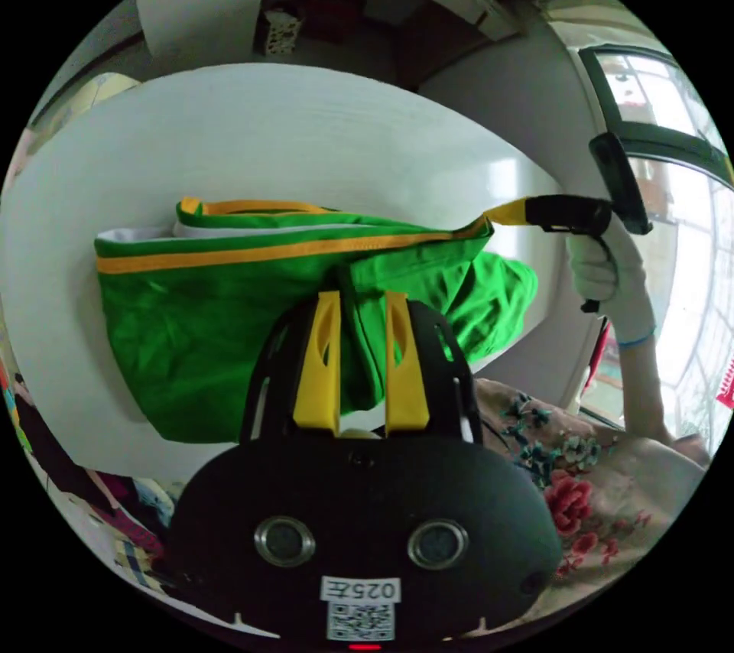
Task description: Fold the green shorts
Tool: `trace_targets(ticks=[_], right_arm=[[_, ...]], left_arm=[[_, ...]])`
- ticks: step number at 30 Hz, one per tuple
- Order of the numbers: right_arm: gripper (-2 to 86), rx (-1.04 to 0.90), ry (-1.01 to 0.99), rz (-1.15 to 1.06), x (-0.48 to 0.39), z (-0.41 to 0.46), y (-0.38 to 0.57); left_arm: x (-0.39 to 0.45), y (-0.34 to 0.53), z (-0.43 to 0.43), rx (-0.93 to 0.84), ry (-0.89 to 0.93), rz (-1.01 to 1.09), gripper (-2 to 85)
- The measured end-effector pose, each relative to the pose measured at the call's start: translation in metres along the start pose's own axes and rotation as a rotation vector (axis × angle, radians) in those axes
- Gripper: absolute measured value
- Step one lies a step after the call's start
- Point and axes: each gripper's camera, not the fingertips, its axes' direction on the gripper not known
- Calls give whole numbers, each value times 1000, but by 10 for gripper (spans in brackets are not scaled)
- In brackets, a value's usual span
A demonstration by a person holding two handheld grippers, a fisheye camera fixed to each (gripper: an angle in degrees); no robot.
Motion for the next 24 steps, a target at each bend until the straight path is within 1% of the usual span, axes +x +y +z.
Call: trace_targets(ticks=[3, 4, 7, 9, 11, 15, 17, 20, 22, 24], right_arm=[[122, -59, 124, 12, -14, 12, -4], [119, -63, 125, 15, -15, 14, -4], [88, -34, 48, 27, -19, 19, -1], [43, -10, 67, 44, -20, 19, 3], [26, 15, 98, 67, -20, 15, 10], [13, 7, 73, 50, -23, 12, 27], [11, 27, 76, 15, -32, 8, 36], [8, 77, 114, -67, -55, -5, 58], [7, 129, 141, -113, -68, -20, 76], [6, 174, 220, -141, -74, -37, 99]], left_arm=[[1, 2, 3, -3, -5, 35, -7], [1, 3, 3, 0, -4, 41, -8], [-1, 13, -4, 27, 51, 71, -10], [-2, 27, -15, 62, 163, 98, -10], [2, 41, -25, 100, 247, 140, -10], [23, 79, -42, 150, 413, 265, -11], [36, 95, -44, 153, 462, 308, -12], [59, 117, -42, 158, 479, 352, -12], [74, 129, -43, 192, 471, 378, -12], [99, 136, -38, 212, 470, 440, -12]])
